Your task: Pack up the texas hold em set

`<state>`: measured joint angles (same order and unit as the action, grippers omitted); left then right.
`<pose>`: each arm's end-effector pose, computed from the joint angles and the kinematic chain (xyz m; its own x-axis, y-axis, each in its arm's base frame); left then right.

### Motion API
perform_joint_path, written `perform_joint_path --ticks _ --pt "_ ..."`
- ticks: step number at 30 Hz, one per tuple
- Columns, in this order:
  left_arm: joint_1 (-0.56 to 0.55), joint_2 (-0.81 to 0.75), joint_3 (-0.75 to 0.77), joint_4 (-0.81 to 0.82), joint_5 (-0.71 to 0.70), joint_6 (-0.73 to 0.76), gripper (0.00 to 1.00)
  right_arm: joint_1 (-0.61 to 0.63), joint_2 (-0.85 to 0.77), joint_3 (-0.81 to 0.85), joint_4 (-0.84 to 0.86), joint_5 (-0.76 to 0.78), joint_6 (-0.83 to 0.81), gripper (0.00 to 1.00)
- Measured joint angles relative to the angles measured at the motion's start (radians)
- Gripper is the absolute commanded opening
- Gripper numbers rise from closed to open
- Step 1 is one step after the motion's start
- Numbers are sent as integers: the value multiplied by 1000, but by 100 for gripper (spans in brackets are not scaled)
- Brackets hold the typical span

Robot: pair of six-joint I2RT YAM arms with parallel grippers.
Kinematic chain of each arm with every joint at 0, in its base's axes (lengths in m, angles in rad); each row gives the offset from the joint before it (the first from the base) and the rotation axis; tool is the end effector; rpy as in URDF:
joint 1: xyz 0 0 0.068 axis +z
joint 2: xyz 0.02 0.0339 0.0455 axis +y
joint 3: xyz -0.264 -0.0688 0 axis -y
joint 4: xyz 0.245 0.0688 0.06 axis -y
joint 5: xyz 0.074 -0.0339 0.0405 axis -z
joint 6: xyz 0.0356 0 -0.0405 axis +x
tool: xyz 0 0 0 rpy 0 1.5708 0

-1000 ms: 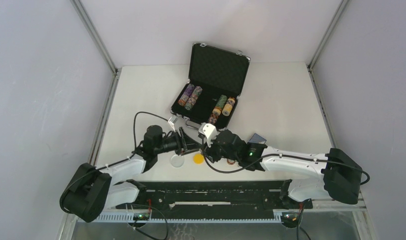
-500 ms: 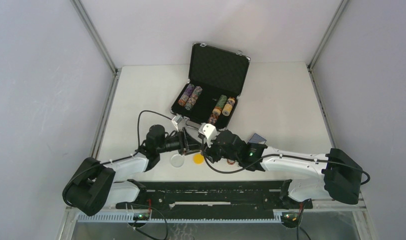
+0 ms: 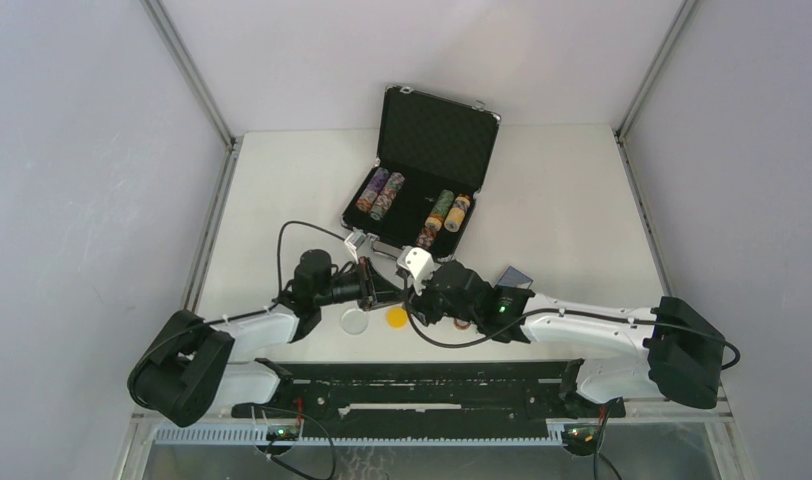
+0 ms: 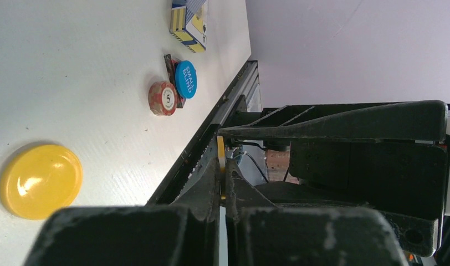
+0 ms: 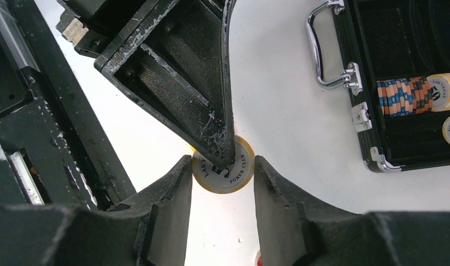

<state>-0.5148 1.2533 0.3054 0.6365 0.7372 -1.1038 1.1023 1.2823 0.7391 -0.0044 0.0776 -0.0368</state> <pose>0.1839 -0.1315 0.1696 -0.9429 -0.2262 -0.2446 0.1767 0.2830 -0.9427 0.1285 0.2478 0.2343 -0.2033 -0.4830 -0.8517 -0.8677 0.4918 -0.0717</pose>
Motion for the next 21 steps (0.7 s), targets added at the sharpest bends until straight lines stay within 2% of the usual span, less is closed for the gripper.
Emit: perform_joint_path --ticks 7,11,13,17,21 --pt "0 21 0 28 3 -7 0 -3 0 -3 0 9 -3 41" --pt "0 48 0 53 10 -2 0 -11 0 -8 0 6 -3 68" --pt "0 68 6 62 12 10 0 -21 -12 -8 -8 -12 0 75" --pt "1 114 35 94 27 16 0 -57 -76 -13 -20 -74 -2 78" --pt "1 123 50 130 43 16 0 -118 -161 -27 -22 -164 2 76"
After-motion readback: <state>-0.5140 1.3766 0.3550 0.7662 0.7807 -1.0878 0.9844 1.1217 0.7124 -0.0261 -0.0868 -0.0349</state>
